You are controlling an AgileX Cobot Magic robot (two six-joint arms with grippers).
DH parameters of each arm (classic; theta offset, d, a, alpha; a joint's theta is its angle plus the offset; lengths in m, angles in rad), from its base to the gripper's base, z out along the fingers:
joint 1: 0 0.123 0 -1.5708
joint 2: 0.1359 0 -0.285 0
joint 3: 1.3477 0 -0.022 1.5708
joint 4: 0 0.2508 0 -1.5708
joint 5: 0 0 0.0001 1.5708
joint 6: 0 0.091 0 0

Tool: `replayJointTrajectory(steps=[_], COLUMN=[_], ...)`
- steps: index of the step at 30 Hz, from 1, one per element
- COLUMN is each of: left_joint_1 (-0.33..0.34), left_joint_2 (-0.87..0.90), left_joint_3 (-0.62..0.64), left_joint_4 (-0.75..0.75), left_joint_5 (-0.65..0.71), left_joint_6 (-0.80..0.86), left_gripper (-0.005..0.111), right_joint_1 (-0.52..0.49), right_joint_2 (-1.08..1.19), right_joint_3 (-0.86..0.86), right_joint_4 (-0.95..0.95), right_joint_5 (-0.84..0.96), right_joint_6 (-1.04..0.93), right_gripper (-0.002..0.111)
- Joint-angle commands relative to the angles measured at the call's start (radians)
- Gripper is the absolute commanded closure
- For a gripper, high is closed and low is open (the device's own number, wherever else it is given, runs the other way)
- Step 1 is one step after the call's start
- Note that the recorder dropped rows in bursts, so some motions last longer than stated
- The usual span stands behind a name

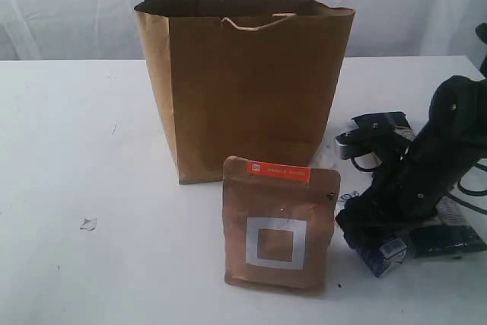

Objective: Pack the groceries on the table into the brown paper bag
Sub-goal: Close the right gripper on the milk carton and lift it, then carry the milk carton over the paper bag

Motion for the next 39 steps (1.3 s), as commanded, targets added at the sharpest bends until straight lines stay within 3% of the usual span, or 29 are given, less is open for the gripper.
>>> replayJointTrajectory(steps=[1, 10, 15, 17, 18, 19, 21, 28, 39], left_joint_1=[0.004, 0.004, 0.004, 0.004, 0.004, 0.004, 0.004, 0.004, 0.004], left_joint_2=[-0.005, -0.005, -0.005, -0.005, -0.005, -0.005, -0.005, -0.005, -0.005], left_joint_3=[0.002, 0.002, 0.002, 0.002, 0.002, 0.002, 0.002, 0.002, 0.002], left_joint_4=[-0.012, -0.012, -0.012, -0.012, -0.012, -0.012, -0.012, -0.012, -0.012], left_joint_5=[0.0, 0.0, 0.0, 0.0, 0.0, 0.0, 0.0, 0.0, 0.0], left_joint_6=[-0.002, -0.002, -0.002, -0.002, -0.002, -0.002, -0.002, -0.002, -0.002], left_gripper=[0.072, 0.072, 0.072, 0.072, 0.072, 0.072, 0.072, 0.072, 0.072], right_joint_1=[-0.003, 0.035, 0.04, 0.04, 0.04, 0.04, 0.038, 0.025, 0.023], right_joint_2=[-0.021, 0.008, 0.03, 0.03, 0.03, 0.023, -0.029, -0.374, -0.266], right_joint_3=[0.005, 0.005, 0.005, 0.005, 0.005, 0.005, 0.005, -0.102, -0.346], right_joint_4=[0.006, 0.028, 0.028, 0.028, 0.028, 0.028, 0.028, 0.024, 0.023], right_joint_5=[-0.036, -0.082, -0.09, -0.078, -0.076, -0.082, -0.131, -0.488, -0.612], right_joint_6=[-0.011, -0.046, -0.042, -0.035, -0.033, -0.031, -0.031, -0.013, 0.019], right_gripper=[0.035, 0.035, 0.042, 0.056, 0.068, 0.087, 0.108, 0.108, 0.108])
